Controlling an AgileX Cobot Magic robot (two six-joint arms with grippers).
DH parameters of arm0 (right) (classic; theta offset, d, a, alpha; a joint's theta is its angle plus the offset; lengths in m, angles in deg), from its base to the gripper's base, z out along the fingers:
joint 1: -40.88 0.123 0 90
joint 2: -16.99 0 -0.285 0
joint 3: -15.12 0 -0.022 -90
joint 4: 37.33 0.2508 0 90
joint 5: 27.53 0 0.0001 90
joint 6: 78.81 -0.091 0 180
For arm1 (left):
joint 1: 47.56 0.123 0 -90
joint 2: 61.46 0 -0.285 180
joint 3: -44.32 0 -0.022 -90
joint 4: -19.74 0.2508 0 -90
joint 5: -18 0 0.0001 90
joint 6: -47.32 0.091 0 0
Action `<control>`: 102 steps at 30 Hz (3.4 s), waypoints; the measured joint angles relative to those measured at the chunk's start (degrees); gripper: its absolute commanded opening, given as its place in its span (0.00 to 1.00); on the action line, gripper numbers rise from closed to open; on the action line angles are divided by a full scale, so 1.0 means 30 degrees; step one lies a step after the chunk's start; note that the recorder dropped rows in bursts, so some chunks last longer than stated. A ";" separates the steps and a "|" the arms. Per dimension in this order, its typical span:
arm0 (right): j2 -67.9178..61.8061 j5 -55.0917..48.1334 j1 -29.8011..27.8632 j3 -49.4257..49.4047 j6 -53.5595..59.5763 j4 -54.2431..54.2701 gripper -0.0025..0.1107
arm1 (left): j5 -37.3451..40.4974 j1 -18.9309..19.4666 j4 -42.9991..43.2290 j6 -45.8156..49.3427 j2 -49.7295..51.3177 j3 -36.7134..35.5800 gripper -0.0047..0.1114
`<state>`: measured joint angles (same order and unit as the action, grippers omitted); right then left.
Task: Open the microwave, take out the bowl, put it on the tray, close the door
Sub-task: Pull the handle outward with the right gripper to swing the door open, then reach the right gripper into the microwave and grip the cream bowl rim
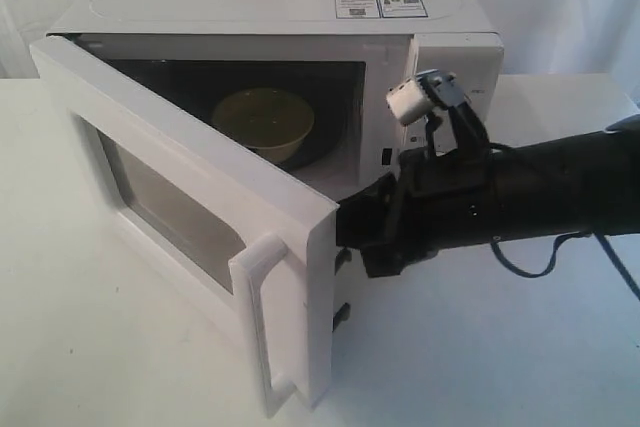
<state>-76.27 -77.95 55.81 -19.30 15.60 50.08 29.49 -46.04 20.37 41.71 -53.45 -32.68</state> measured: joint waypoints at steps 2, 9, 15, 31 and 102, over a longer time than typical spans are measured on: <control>-0.0132 -0.0263 0.0680 0.0000 0.0038 0.0172 0.02 | 0.0000 0.0000 0.0000 0.0000 0.0000 0.0000 0.04; -0.0251 -0.0479 0.3142 0.0000 0.0702 0.1156 0.02 | 0.0000 0.0000 0.0000 0.0000 0.0000 0.0000 0.04; -0.0251 -0.0722 0.5023 0.0000 0.1717 0.2424 0.02 | 0.0000 0.0000 0.0000 0.0000 0.0000 0.0000 0.04; -0.1128 0.7893 0.7418 0.1793 0.4725 0.3897 0.02 | 0.0000 0.0000 0.0000 0.0000 0.0000 0.0000 0.04; -1.2217 2.2333 0.7576 1.1734 0.8964 -0.8111 0.23 | 0.0000 0.0000 0.0000 0.0000 0.0000 0.0000 0.04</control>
<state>-112.92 -10.95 78.54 15.91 42.49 25.74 29.49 -46.04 20.37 41.71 -53.45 -32.68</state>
